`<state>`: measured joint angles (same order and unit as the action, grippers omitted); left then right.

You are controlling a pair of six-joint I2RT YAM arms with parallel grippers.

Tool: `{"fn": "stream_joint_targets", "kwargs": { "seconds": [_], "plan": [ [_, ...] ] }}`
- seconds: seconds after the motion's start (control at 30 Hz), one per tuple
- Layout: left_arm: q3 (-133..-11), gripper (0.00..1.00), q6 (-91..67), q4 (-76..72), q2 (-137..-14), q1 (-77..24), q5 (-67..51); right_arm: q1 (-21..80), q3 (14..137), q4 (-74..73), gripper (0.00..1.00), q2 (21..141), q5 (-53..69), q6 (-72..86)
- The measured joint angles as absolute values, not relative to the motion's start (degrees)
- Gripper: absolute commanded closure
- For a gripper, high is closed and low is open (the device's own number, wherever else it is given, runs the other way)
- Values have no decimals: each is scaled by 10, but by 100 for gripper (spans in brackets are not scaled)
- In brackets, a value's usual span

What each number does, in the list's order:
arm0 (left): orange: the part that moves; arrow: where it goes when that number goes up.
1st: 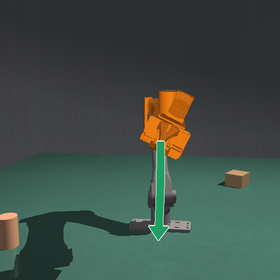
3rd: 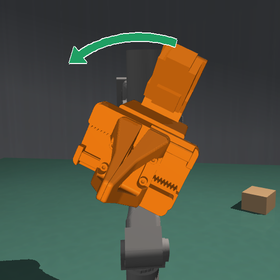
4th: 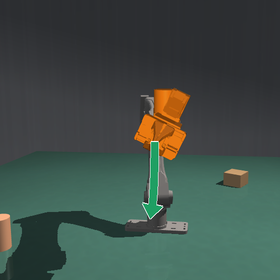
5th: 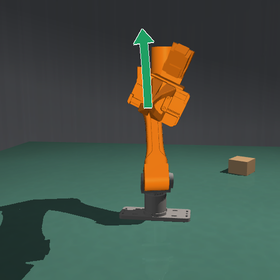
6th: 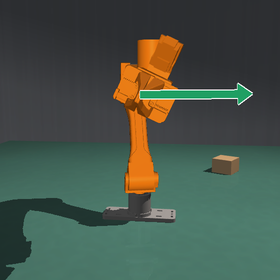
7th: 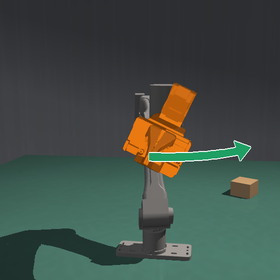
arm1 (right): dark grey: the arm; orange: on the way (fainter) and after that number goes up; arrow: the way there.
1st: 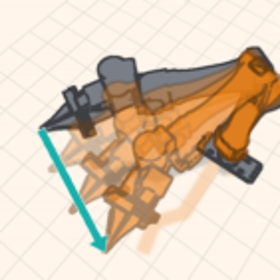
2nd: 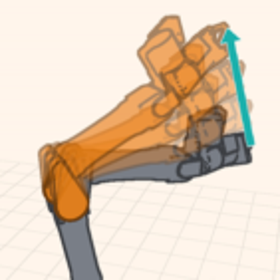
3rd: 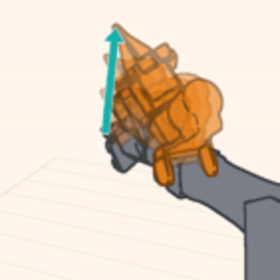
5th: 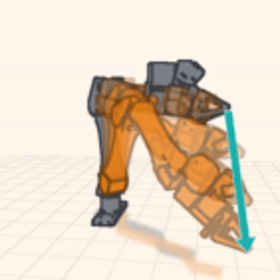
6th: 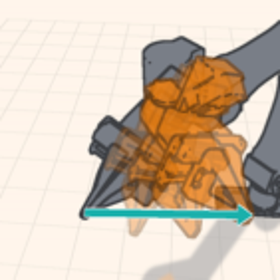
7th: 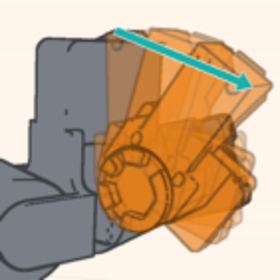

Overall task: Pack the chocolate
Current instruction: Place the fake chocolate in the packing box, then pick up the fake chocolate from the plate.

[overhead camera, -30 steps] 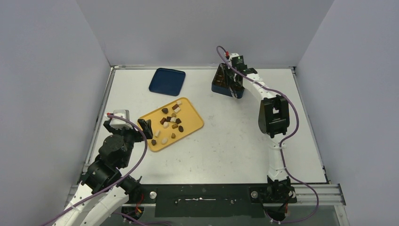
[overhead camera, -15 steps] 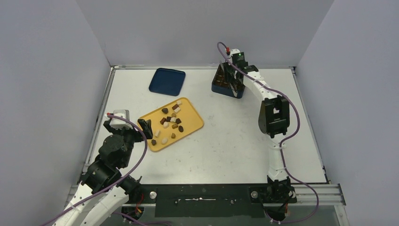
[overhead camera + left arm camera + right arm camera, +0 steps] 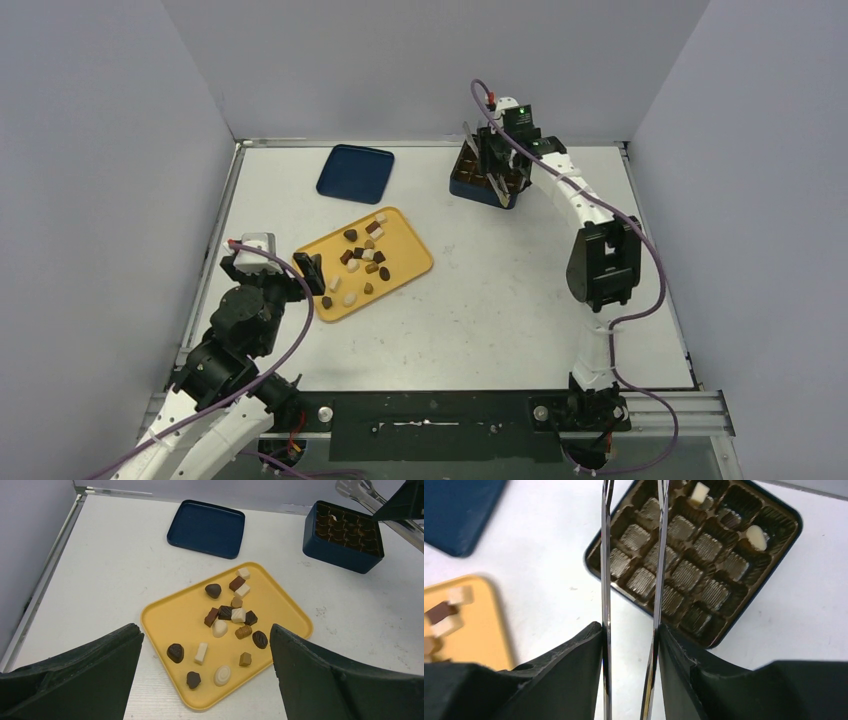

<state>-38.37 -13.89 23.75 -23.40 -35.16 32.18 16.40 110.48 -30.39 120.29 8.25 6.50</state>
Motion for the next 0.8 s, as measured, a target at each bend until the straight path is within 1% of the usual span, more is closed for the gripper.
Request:
{"fn": "stream_joint_targets", "kwargs": {
  "seconds": [0.23, 0.37, 0.63, 0.8],
  "plan": [
    [-384, 3, -139, 237, -248, -352, 321, 199, 1011, -289, 58, 1106, 115, 80],
    [-384, 3, -139, 238, -248, -352, 321, 243, 945, -278, 58, 1062, 120, 84],
    [-384, 3, -139, 238, -240, -352, 326, 347, 836, -270, 59, 1008, 131, 89],
    [-384, 3, -139, 238, -237, -352, 330, 383, 772, -271, 59, 981, 140, 95]
  ]
}}
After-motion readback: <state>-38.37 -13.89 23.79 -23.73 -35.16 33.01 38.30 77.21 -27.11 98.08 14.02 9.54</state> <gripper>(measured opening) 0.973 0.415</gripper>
